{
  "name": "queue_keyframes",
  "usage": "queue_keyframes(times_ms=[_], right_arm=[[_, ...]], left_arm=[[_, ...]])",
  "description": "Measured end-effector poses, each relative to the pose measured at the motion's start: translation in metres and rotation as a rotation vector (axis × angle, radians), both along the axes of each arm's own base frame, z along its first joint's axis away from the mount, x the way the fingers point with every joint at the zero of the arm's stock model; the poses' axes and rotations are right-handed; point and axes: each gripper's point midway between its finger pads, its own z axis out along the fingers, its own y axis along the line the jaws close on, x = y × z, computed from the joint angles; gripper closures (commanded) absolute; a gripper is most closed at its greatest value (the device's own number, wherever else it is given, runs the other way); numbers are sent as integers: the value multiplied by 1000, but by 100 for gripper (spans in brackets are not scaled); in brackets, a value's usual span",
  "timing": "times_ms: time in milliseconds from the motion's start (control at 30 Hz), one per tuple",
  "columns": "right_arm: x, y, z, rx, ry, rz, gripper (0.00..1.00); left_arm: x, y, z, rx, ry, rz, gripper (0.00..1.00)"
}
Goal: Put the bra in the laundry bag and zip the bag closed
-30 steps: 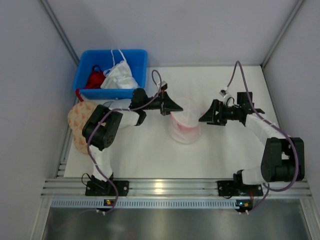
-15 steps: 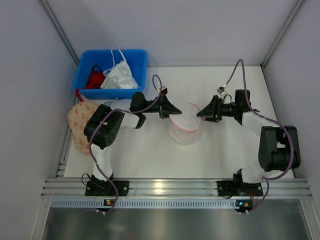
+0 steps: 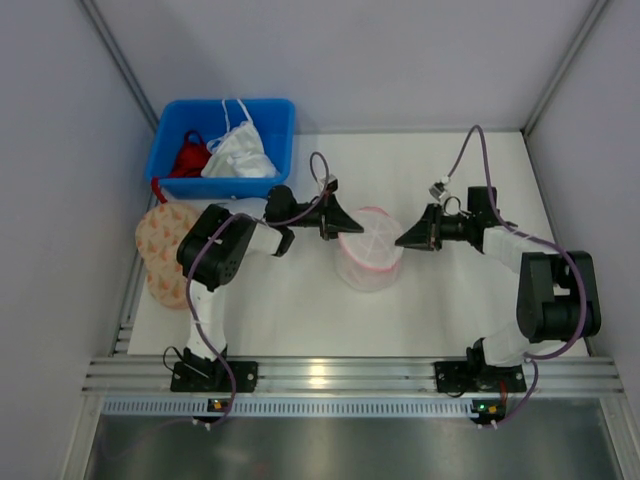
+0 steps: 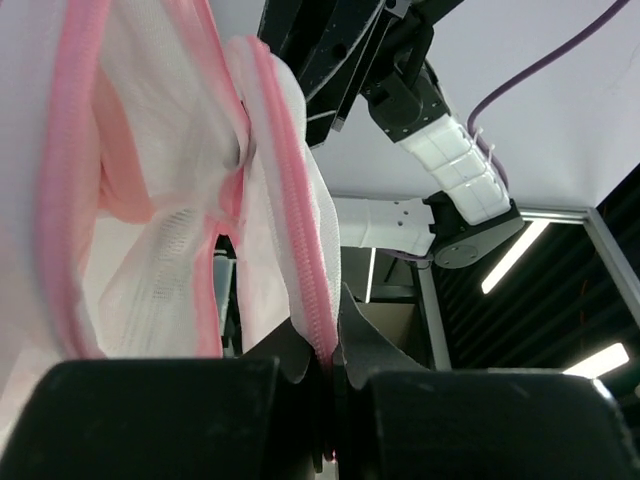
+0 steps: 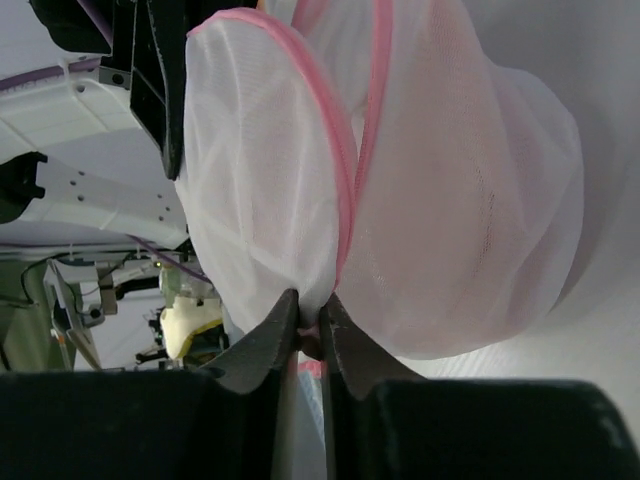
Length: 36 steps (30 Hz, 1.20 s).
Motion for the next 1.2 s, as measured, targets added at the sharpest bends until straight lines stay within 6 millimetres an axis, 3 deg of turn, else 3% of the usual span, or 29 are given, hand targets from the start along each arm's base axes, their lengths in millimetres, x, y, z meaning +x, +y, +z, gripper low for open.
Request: queue_keyframes(times_ms=[67, 167, 233, 367, 500, 633, 733, 800, 833, 967, 1000, 1200], right_arm=[[-2, 0, 0, 0, 5, 8, 100], [-2, 1, 4, 3, -4, 22, 100], [-3, 1, 5, 6, -2, 30, 100], [-5, 1, 4, 7, 19, 31, 100], [-6, 1, 0, 7, 48, 31, 100], [-6, 1, -1, 10, 74, 23, 100], [-5, 1, -1, 14, 94, 12, 100], [-4, 2, 0, 17, 98, 3, 100], [-4, 2, 0, 17, 104, -3, 100], [-2, 2, 0, 20, 116, -31, 100], [-2, 2, 0, 22, 122, -38, 100], [-2, 1, -3, 17, 159, -96, 100]], left_arm=[[1, 1, -2, 2, -35, -7, 92], [11, 3, -7, 14, -95, 18, 80], [29, 8, -15, 53, -141, 64, 70], [72, 21, -29, 218, -277, 178, 62], [105, 42, -11, 413, -583, 273, 39], [101, 66, 24, 570, -985, 279, 37], [83, 72, 51, 668, -1385, 220, 37], [57, 64, 59, 695, -1628, 136, 37], [35, 54, 62, 684, -1781, 71, 37], [-53, 16, 55, 534, -2213, -196, 40], [-67, 10, 51, 507, -2293, -251, 41], [-108, -19, 27, 424, -2624, -446, 45]])
